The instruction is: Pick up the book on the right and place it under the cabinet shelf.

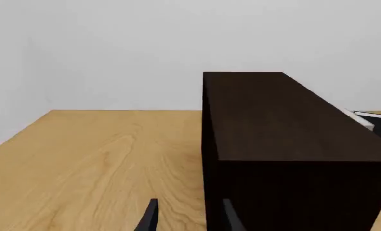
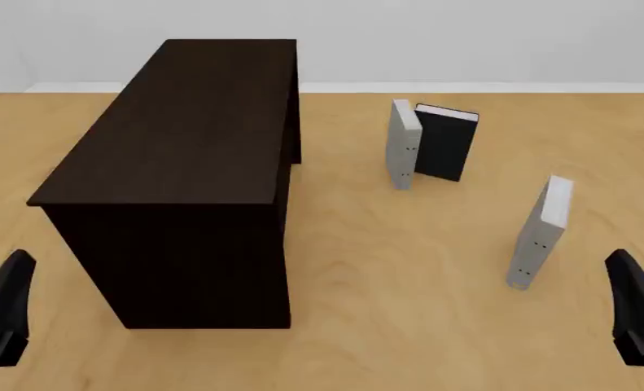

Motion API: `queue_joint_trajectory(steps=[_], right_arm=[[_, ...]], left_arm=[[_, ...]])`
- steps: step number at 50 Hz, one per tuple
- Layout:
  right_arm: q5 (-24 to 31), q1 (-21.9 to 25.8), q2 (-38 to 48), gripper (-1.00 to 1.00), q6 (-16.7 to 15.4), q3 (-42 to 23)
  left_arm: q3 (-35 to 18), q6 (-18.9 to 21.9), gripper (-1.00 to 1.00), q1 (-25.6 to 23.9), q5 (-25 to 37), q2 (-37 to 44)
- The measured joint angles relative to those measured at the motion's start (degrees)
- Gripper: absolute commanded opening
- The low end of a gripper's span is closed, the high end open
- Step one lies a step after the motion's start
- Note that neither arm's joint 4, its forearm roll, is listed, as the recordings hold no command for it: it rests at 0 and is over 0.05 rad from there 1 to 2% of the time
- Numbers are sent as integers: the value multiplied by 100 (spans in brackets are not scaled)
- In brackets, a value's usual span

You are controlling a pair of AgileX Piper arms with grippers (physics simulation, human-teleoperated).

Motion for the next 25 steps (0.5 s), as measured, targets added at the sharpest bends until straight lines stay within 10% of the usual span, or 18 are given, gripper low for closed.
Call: queue_joint_trajectory(steps=[25], right_arm=[[18, -58, 623, 100, 94, -461]], left_arm=[[-36, 0, 100, 3, 15, 33]])
